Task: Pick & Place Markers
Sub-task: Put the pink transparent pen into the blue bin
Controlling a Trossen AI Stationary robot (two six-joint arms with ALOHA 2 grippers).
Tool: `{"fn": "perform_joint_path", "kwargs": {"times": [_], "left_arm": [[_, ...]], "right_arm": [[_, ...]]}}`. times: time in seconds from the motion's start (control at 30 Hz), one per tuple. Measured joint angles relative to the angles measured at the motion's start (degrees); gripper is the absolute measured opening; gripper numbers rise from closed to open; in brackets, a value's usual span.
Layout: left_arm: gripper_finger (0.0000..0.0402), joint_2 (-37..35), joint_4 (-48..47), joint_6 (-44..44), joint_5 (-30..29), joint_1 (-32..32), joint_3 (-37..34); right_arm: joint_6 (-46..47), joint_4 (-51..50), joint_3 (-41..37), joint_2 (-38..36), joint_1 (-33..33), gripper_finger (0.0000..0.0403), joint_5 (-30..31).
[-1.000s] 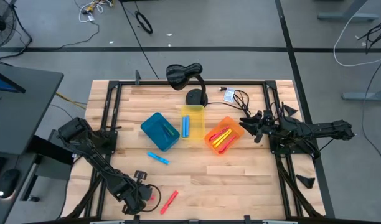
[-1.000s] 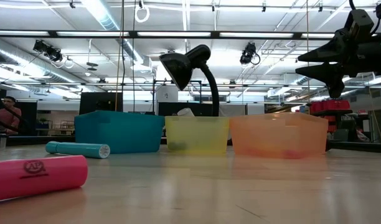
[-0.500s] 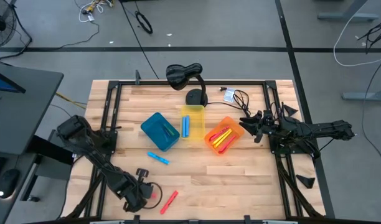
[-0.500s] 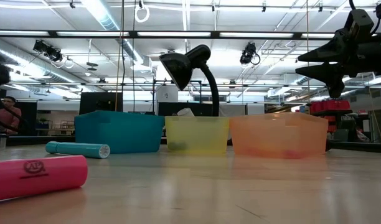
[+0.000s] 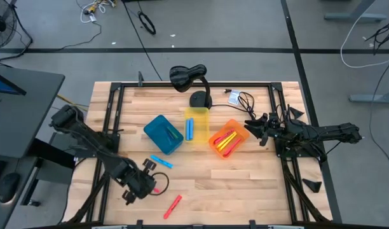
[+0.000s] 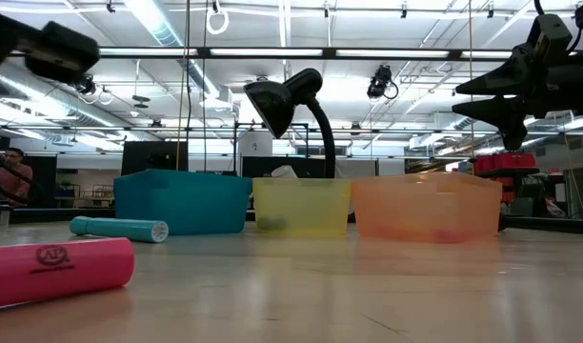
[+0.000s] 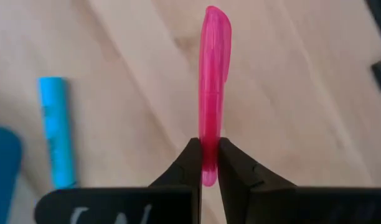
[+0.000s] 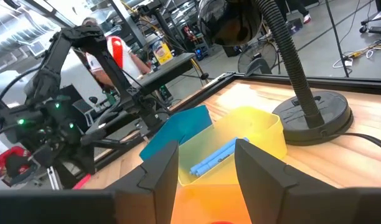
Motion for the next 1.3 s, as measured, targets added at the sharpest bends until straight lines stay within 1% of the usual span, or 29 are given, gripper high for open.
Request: {"fn": "perform_joint_path", "kwargs": {"times": [0.13, 0.43, 0.7, 0.83, 1.13, 1.3], "left_arm": [[0.0029, -2.2, -2.6, 5.7, -1.5, 3.3, 0.0], [0.0029, -5.1, -6.1, 26.4, -4.5, 9.1, 0.1], [0.0029, -5.2, -12.6, 37.6, -11.4, 13.2, 2.1], [0.0029, -5.2, -13.6, 42.3, -11.5, 16.8, 3.0], [0.0029, -5.2, -12.8, 53.8, -11.0, 27.8, 3.1], [0.0029, -5.2, -12.8, 57.9, -7.5, 34.1, 3.1]], "right_arm": [[0.0, 0.0, 0.0, 0.0, 0.0, 0.016, 0.0], [0.0, 0.0, 0.0, 0.0, 0.0, 0.016, 0.0], [0.0, 0.0, 0.0, 0.0, 0.0, 0.016, 0.0], [0.0, 0.0, 0.0, 0.0, 0.0, 0.016, 0.0], [0.0, 0.0, 0.0, 0.0, 0.0, 0.016, 0.0], [0.0, 0.0, 0.0, 0.0, 0.0, 0.016, 0.0]]}}
